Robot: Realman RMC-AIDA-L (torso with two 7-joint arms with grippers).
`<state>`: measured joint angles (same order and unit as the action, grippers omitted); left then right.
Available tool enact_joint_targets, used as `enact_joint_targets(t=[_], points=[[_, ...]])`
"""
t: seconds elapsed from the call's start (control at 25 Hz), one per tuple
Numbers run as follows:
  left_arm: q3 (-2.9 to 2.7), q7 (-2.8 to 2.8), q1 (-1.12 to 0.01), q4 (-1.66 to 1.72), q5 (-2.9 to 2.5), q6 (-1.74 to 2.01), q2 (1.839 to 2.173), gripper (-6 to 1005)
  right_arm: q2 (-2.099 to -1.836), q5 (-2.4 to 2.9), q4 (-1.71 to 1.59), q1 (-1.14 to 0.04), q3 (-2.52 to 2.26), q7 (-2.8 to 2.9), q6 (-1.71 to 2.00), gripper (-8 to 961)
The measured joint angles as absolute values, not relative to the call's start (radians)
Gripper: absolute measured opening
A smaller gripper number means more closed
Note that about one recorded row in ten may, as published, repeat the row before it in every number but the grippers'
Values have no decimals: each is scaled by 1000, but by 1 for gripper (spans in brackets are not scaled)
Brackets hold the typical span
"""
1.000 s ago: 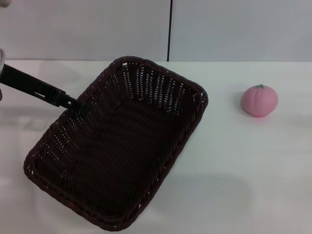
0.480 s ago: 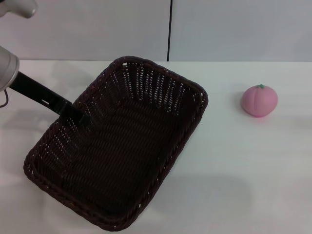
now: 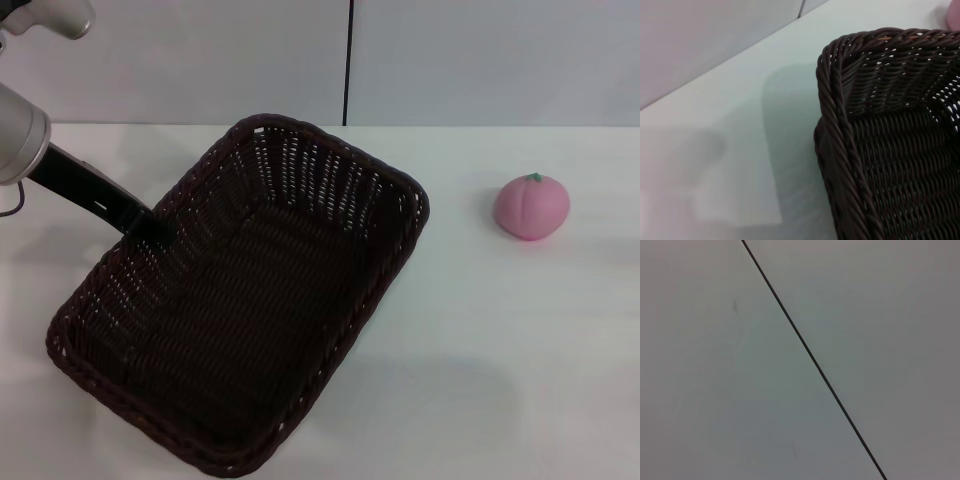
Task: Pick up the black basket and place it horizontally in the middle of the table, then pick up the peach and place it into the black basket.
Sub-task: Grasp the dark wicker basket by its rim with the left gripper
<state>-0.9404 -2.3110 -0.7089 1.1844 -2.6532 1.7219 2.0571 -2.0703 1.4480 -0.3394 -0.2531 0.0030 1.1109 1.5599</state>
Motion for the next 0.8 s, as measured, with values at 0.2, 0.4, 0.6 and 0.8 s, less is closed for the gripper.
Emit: enact_joint_targets(t=[0.2,0.4,0.6,0.8], points=[[-944,-2282,-707,1187,-2651,1721,2057,240,-2068,1448,-340,-252,13,1111,1560,565],[-946,-2201,-696,1216,-2587,1729,2060,212,-2068,1448,-342,-254,15,1111,1557,563],[-945,-2115,-672,1249,-2455,1740,2059,206,-2068,1448,-342,-256,16,1111,1546,562],[-941,-2038,-670,1265,-2336,1779,2049,199,-2068,1447,-339,-258,26,1111,1541,560]])
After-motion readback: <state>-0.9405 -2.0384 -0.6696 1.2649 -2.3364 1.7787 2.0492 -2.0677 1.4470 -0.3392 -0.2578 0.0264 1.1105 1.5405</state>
